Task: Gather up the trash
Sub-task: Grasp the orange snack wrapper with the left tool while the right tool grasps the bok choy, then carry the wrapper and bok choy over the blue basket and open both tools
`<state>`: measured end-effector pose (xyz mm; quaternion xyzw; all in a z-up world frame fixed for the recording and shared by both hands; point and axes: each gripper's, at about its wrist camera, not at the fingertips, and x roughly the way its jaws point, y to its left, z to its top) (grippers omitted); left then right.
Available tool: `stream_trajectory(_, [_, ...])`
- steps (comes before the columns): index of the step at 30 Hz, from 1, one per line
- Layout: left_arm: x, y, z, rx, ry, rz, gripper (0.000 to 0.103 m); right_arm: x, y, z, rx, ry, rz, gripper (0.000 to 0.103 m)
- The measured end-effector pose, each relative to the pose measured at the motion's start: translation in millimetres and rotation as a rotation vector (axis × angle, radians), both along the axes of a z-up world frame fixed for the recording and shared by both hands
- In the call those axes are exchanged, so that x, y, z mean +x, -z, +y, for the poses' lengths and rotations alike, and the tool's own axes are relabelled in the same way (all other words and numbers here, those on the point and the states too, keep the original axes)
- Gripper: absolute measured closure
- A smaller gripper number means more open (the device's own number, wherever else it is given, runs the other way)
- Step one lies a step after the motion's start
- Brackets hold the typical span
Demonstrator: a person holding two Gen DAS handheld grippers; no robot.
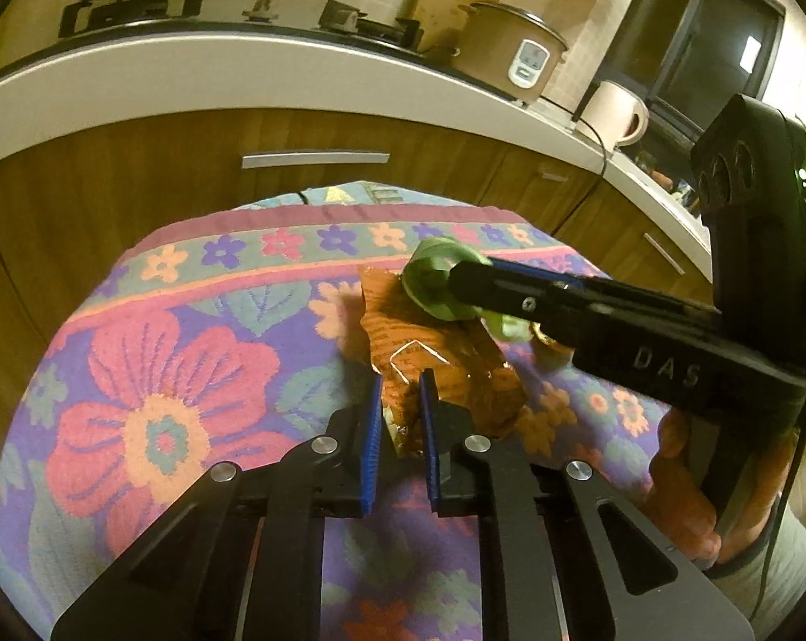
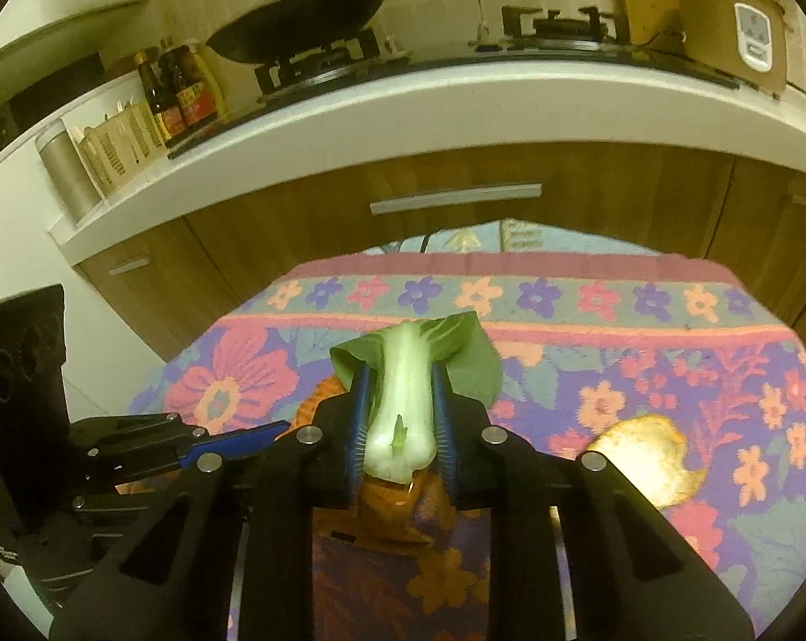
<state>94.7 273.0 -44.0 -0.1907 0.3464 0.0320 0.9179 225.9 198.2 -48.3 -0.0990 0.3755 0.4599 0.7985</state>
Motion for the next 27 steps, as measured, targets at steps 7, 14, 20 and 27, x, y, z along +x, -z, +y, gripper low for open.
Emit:
stream_trajectory(7, [-11,-19,-18,0.031,0.033,-0.050,0.093,-7,-25,-39,0.072,0.024,-0.017,0.084])
stream_trajectory(14, [-11,-44,-56,0.065,0.093,-0.093,0.095,-20,-51,-104,0.129,0.089,-0.063,0.084])
stream_trajectory(20, [-5,-60,-102,0.086,0.165,-0.117,0.096,-33,-72,-182,0.169,0.183,-0.120,0.084])
stream_trajectory(27, [18,-80,-189,0.137,0.302,-0.131,0.096,-57,-90,-294,0.228,0.356,-0.193,0.084])
